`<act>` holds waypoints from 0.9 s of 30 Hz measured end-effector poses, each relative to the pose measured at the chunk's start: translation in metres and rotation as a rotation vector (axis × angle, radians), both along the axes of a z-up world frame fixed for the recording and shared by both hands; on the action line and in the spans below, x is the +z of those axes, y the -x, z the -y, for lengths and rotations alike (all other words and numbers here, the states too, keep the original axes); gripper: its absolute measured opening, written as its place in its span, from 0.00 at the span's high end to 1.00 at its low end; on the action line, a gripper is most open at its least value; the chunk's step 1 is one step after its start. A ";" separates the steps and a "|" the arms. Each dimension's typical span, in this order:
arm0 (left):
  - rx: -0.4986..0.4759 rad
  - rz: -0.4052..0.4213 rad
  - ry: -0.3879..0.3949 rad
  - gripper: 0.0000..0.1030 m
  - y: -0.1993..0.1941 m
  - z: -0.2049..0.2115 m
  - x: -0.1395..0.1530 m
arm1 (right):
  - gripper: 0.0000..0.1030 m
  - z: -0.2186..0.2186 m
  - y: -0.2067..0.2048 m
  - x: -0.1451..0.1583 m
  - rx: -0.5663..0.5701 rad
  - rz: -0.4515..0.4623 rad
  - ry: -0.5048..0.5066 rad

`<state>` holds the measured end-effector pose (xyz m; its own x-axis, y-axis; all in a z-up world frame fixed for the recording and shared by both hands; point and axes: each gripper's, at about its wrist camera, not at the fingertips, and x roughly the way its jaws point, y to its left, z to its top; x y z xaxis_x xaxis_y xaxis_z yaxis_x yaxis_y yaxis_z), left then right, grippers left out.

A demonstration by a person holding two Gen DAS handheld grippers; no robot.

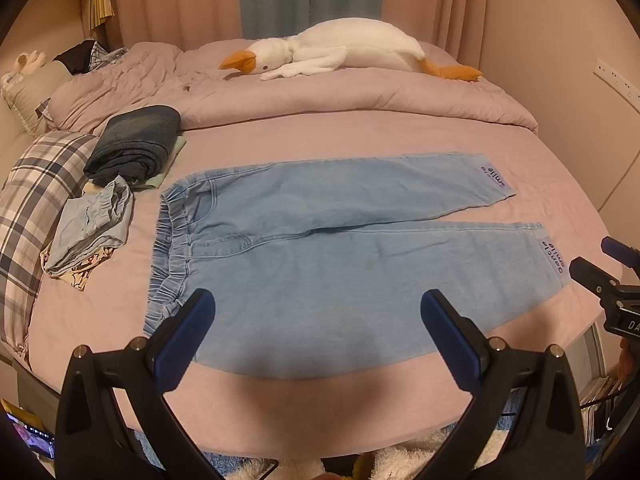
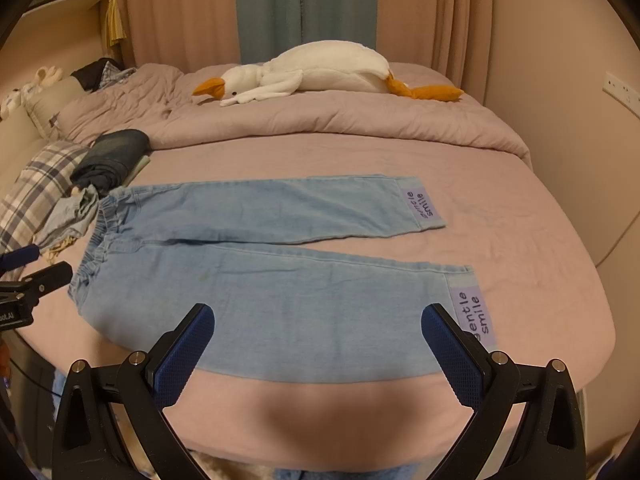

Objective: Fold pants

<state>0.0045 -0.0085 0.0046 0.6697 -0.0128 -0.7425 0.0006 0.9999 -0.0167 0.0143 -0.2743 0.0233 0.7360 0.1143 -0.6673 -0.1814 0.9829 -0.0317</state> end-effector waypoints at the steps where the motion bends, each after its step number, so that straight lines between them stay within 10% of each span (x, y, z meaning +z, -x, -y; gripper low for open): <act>1: 0.000 0.003 0.006 0.00 0.000 0.000 0.000 | 0.00 0.000 0.000 0.000 -0.001 -0.004 0.001; 14: -0.006 0.033 0.048 0.00 -0.002 0.002 0.002 | 0.00 0.001 -0.001 0.000 -0.003 -0.015 0.016; 27: 0.200 -0.067 0.444 0.00 -0.021 -0.088 -0.074 | 0.00 -0.041 -0.005 -0.045 0.156 -0.067 0.030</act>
<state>0.0250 0.0796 -0.0699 0.6420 -0.2137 -0.7363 -0.2068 0.8765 -0.4347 0.0194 -0.2337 -0.0221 0.6649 0.2027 -0.7189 -0.3340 0.9416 -0.0435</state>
